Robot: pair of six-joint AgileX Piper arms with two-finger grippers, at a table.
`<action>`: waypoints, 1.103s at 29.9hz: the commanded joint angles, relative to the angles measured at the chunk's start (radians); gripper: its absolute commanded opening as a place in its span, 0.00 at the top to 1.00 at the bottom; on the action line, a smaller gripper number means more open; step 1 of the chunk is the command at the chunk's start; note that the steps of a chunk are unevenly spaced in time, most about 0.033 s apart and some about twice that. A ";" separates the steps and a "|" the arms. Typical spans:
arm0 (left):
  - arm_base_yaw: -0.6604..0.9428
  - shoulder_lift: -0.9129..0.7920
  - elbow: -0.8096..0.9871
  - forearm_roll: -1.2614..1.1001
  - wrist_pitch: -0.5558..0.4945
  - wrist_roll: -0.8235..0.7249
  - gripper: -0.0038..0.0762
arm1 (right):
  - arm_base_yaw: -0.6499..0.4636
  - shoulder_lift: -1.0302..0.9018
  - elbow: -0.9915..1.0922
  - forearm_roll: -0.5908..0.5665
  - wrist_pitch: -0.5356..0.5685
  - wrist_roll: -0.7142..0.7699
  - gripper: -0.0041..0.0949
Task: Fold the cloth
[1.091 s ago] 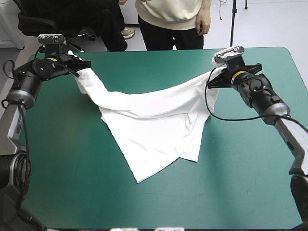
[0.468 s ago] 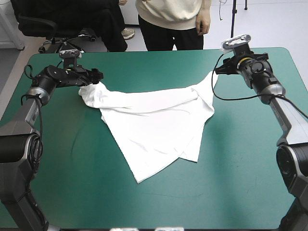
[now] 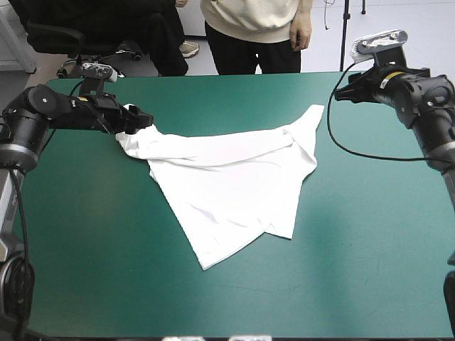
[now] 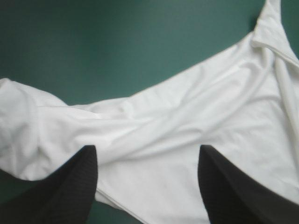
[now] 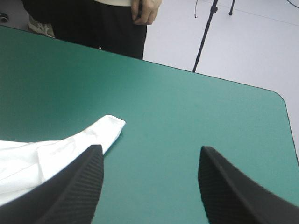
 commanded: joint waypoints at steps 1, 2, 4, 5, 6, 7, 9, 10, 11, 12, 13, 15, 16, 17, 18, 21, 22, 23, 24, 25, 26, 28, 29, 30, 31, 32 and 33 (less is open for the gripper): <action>-0.084 -0.141 0.043 -0.050 0.000 0.026 0.40 | -0.009 -0.152 0.015 0.059 -0.027 -0.048 0.43; -0.126 -0.173 0.066 -0.033 0.004 0.026 0.40 | -0.009 -0.185 0.030 0.079 -0.010 -0.062 0.43; -0.230 -0.226 0.102 0.027 0.013 0.020 0.40 | -0.009 -0.241 0.056 0.106 0.036 -0.072 0.44; -0.289 -0.247 0.119 0.072 0.016 0.007 0.40 | -0.009 -0.260 0.065 0.123 0.067 -0.094 0.44; -0.351 -0.264 0.134 0.117 0.016 -0.001 0.40 | -0.009 -0.281 0.078 0.148 0.096 -0.116 0.44; -0.398 -0.274 0.144 0.158 0.018 -0.013 0.40 | -0.009 -0.290 0.085 0.159 0.117 -0.127 0.44; -0.511 -0.279 0.157 0.259 0.037 -0.076 0.40 | -0.009 -0.312 0.101 0.166 0.155 -0.147 0.44; -0.562 -0.277 0.161 0.312 0.060 -0.115 0.40 | -0.009 -0.318 0.103 0.164 0.169 -0.147 0.44; -0.601 -0.275 0.167 0.361 0.081 -0.151 0.40 | -0.009 -0.322 0.108 0.164 0.179 -0.149 0.44; -0.647 -0.271 0.178 0.401 0.106 -0.191 0.40 | -0.009 -0.328 0.110 0.164 0.188 -0.154 0.44; -0.690 -0.271 0.197 0.439 0.127 -0.213 0.40 | -0.009 -0.330 0.112 0.166 0.202 -0.156 0.44; -0.768 -0.271 0.250 0.491 0.129 -0.255 0.39 | -0.009 -0.330 0.112 0.168 0.213 -0.166 0.44; -0.803 -0.271 0.288 0.514 0.115 -0.280 0.40 | -0.009 -0.330 0.112 0.168 0.217 -0.166 0.44; -0.830 -0.271 0.332 0.531 0.098 -0.298 0.40 | -0.009 -0.330 0.112 0.168 0.216 -0.168 0.44; -0.861 -0.271 0.379 0.551 0.070 -0.317 0.40 | -0.009 -0.330 0.112 0.168 0.216 -0.168 0.44; -0.922 -0.271 0.510 0.616 -0.024 -0.387 0.39 | -0.009 -0.330 0.112 0.174 0.214 -0.173 0.44; -0.932 -0.271 0.552 0.631 -0.064 -0.418 0.40 | -0.009 -0.330 0.112 0.174 0.214 -0.173 0.44; -0.935 -0.271 0.581 0.638 -0.091 -0.438 0.40 | -0.009 -0.330 0.112 0.174 0.214 -0.174 0.44; -0.935 -0.271 0.612 0.638 -0.124 -0.448 0.40 | -0.009 -0.330 0.112 0.174 0.213 -0.179 0.44; -0.935 -0.271 0.637 0.638 -0.155 -0.455 0.40 | -0.009 -0.330 0.112 0.174 0.213 -0.182 0.44; -0.935 -0.271 0.656 0.640 -0.178 -0.462 0.40 | -0.009 -0.330 0.112 0.174 0.213 -0.184 0.44; -0.935 -0.265 0.677 0.640 -0.225 -0.477 0.40 | -0.009 -0.328 0.112 0.182 0.213 -0.186 0.44; -0.935 -0.260 0.679 0.638 -0.232 -0.477 0.40 | -0.009 -0.328 0.112 0.189 0.212 -0.186 0.44; -0.935 -0.247 0.679 0.638 -0.239 -0.477 0.40 | -0.009 -0.328 0.112 0.191 0.212 -0.187 0.44; -0.935 -0.235 0.679 0.638 -0.249 -0.477 0.40 | -0.009 -0.328 0.112 0.199 0.212 -0.188 0.44; -0.935 -0.221 0.679 0.638 -0.260 -0.477 0.40 | -0.009 -0.328 0.112 0.201 0.212 -0.191 0.44; -0.935 -0.203 0.679 0.640 -0.268 -0.477 0.40 | -0.009 -0.328 0.112 0.203 0.212 -0.191 0.44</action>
